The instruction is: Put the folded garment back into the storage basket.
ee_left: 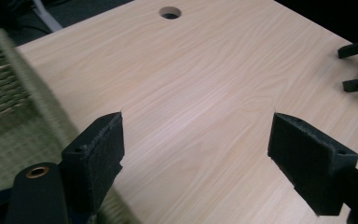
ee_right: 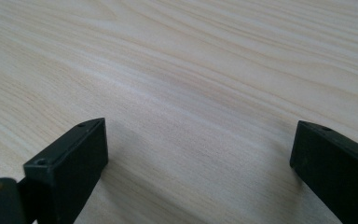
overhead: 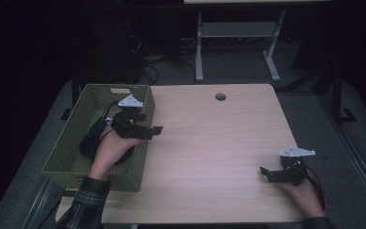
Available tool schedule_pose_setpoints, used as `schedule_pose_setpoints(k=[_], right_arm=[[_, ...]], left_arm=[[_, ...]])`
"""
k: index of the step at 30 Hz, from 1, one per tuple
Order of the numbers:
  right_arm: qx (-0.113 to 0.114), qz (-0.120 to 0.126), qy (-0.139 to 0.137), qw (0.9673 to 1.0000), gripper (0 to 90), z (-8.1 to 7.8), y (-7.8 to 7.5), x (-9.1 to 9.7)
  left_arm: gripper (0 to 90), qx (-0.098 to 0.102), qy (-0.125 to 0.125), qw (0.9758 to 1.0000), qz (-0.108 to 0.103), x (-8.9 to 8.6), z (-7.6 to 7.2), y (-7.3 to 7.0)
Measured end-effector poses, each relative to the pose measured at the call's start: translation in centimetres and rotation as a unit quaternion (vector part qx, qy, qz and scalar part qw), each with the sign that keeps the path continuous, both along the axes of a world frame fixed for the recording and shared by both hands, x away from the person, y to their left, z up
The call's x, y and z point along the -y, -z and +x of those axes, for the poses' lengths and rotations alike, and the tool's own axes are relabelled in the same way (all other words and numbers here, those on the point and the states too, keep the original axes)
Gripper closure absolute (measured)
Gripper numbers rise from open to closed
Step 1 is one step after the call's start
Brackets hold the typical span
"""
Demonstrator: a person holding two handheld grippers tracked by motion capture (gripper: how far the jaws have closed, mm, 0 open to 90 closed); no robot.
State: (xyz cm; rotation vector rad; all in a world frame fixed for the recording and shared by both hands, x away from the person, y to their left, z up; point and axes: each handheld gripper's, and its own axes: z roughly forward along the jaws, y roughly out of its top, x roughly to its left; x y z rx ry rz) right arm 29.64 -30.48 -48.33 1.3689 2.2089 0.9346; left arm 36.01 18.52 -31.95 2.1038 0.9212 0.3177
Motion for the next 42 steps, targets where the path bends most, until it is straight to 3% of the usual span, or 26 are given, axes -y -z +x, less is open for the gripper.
schedule_pose_setpoints(k=[8,18,23,33,38,42], right_arm=[[-0.001,0.001,0.001,1.0000,3.8,0.0,0.0,0.0],[0.000,0.000,0.000,1.0000,3.8,0.0,0.0,0.0],[-0.001,0.001,0.001,1.0000,3.8,0.0,0.0,0.0],[0.000,0.000,0.000,1.0000,3.8,0.0,0.0,0.0],[0.000,0.000,-0.002,1.0000,3.8,0.0,0.0,0.0],[0.000,0.001,-0.002,1.0000,3.8,0.0,0.0,0.0]], left_arm=[[17.7,0.007,0.016,0.9998,-0.003,3.1,-0.2,1.8],[15.8,0.018,0.018,0.9997,-0.002,6.0,-0.9,4.3],[15.6,0.021,0.027,0.9994,0.011,7.2,-1.3,5.6],[14.9,0.015,0.041,0.9988,0.021,8.7,-2.3,9.0],[14.9,0.017,0.039,0.9989,0.021,8.8,-2.4,10.8],[14.9,0.014,0.040,0.9986,0.033,8.7,-2.5,12.3]])
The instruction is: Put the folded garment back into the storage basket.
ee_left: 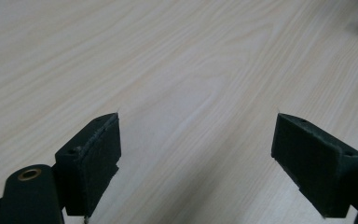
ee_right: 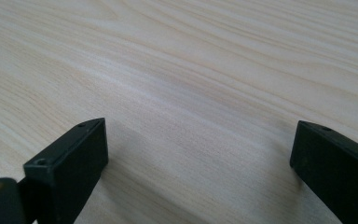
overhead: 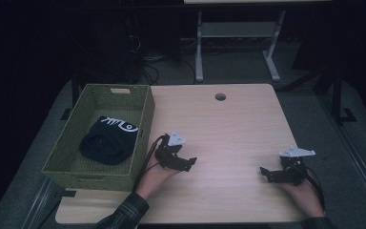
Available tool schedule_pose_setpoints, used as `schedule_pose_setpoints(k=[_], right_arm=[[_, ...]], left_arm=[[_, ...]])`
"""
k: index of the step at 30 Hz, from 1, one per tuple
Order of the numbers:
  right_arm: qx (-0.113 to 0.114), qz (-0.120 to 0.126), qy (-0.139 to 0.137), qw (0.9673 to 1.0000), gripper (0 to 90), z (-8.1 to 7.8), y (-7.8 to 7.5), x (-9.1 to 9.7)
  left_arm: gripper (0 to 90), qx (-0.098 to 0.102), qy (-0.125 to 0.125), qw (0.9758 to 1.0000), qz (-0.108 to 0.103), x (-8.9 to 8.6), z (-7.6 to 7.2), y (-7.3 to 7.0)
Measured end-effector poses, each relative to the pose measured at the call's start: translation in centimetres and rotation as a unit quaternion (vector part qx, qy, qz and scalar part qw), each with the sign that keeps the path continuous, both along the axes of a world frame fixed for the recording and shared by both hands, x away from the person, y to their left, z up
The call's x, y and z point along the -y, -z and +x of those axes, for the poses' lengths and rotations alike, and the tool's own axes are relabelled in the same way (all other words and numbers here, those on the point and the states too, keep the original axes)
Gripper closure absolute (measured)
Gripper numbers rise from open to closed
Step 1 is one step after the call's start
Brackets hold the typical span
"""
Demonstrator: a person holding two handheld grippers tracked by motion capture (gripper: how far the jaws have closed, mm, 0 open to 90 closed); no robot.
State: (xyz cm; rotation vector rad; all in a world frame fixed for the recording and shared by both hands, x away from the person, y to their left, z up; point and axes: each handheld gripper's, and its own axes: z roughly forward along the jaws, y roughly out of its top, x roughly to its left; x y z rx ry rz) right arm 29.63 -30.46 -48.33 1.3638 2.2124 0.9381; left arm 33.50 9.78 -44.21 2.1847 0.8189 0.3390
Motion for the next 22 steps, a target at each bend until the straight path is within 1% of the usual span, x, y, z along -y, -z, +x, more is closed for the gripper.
schedule_pose_setpoints(k=[4,10,13,16,19,22], right_arm=[[0.000,0.000,-0.001,1.0000,3.8,0.0,0.0,0.0],[0.000,0.001,-0.003,1.0000,3.8,0.0,0.0,0.0],[0.000,0.000,-0.004,1.0000,3.9,0.0,0.0,0.0],[0.000,0.000,-0.004,1.0000,3.9,0.0,0.0,0.0],[0.000,0.000,-0.004,1.0000,3.9,0.0,0.0,0.0],[0.000,0.000,-0.004,1.0000,3.9,0.0,0.0,0.0]], left_arm=[[14.9,0.002,-0.001,1.0000,0.010,0.0,0.0,1.0],[14.7,-0.003,-0.005,0.9998,0.020,-0.2,0.2,2.0],[14.4,-0.007,-0.002,0.9995,0.030,-0.1,0.3,2.5],[14.1,-0.009,0.003,0.9988,0.047,0.0,0.3,3.0],[13.5,-0.011,0.005,0.9988,0.047,0.0,0.3,3.1],[12.9,-0.014,0.004,0.9991,0.039,-0.1,0.3,3.2]])
